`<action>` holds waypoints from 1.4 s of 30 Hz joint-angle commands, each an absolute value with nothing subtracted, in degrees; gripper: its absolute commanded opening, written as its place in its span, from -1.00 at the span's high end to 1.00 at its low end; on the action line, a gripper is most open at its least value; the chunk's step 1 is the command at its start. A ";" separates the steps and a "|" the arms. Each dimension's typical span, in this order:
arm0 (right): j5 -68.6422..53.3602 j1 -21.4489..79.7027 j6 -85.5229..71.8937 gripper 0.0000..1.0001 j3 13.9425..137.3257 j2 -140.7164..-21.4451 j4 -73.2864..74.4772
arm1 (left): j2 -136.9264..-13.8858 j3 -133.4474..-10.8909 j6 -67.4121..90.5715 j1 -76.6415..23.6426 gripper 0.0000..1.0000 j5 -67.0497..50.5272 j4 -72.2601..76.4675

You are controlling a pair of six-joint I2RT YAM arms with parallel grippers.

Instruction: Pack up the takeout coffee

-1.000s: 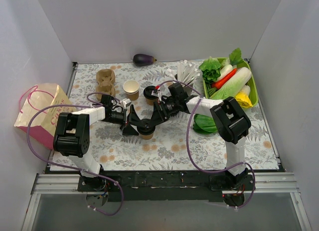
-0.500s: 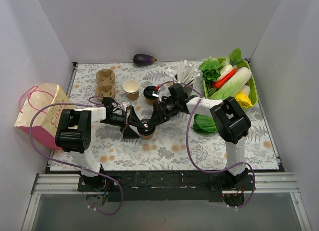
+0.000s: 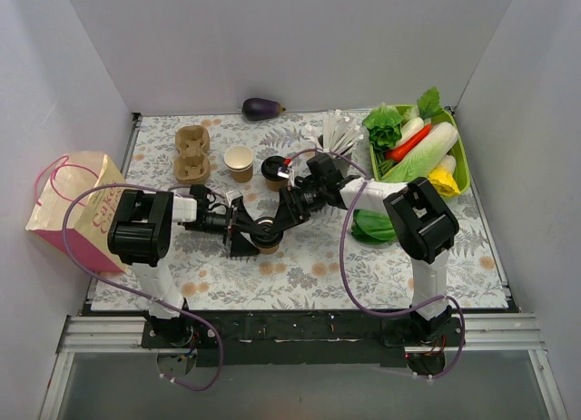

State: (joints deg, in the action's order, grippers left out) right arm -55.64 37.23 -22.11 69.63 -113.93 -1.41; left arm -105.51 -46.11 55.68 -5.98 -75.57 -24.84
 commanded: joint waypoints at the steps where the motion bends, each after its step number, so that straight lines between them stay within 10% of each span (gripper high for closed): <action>1: -50.36 38.23 -17.40 -0.73 69.52 -114.96 3.07 | -108.18 -42.99 58.52 -5.10 -0.77 -74.19 -18.03; 42: -56.25 38.23 -22.59 -0.57 60.56 -120.58 0.53 | -107.40 -53.43 46.67 -4.75 -0.53 -46.85 -32.34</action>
